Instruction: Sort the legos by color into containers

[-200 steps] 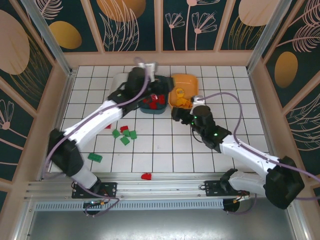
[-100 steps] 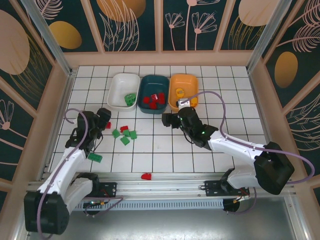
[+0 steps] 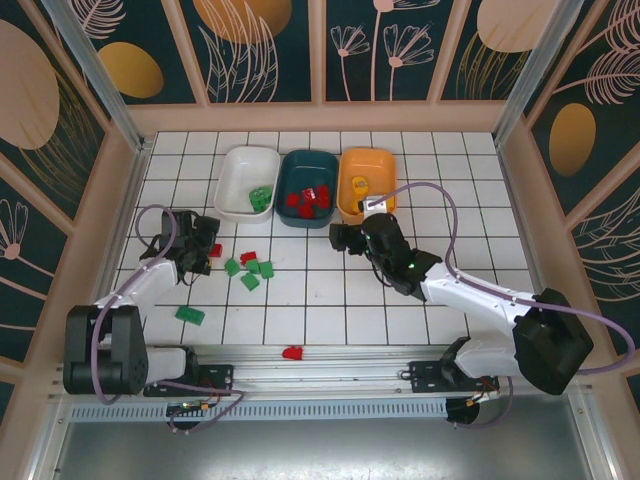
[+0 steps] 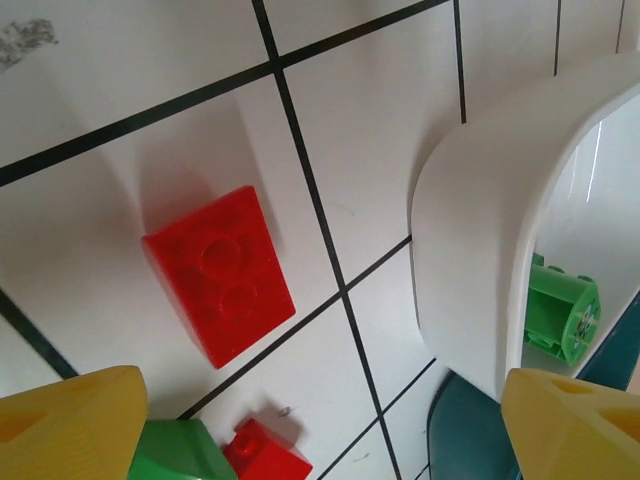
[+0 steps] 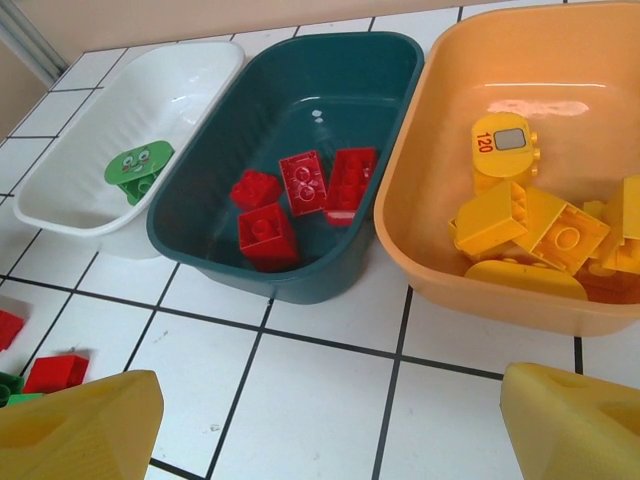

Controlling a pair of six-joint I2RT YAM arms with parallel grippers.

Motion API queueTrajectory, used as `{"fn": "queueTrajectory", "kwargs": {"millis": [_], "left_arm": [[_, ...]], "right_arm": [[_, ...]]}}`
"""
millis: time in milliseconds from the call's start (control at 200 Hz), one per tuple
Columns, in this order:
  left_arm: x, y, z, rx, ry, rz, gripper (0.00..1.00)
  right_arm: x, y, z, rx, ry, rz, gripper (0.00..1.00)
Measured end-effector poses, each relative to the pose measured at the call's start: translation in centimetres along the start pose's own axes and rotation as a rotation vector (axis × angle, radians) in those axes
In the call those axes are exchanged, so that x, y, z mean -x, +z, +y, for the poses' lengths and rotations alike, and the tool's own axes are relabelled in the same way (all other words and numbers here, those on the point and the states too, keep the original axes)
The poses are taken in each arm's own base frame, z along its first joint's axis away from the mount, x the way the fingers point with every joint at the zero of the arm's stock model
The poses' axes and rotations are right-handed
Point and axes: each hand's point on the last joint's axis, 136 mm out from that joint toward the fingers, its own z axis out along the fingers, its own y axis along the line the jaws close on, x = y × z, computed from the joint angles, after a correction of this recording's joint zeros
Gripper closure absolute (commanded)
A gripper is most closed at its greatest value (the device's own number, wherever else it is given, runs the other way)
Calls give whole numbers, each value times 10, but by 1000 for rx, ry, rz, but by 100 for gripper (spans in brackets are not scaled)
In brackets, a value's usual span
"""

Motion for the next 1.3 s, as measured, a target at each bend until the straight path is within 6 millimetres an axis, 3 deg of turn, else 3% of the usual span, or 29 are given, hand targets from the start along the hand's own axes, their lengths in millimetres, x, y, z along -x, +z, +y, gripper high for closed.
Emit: {"fn": "queueTrajectory", "kwargs": {"millis": [200, 400, 706, 1296], "left_arm": [[1, 14, 12, 64, -57, 11, 24], [0, 22, 11, 90, -106, 24, 33], [-3, 46, 16, 188, -132, 74, 32], [0, 51, 23, 299, -263, 126, 44]], "right_arm": [[-4, 0, -7, -14, 3, 5, 12], [-2, -1, -10, -20, 8, 1, 11], [0, -2, -18, -37, 16, -7, 11], [6, -1, -36, -75, 44, -19, 11]]}}
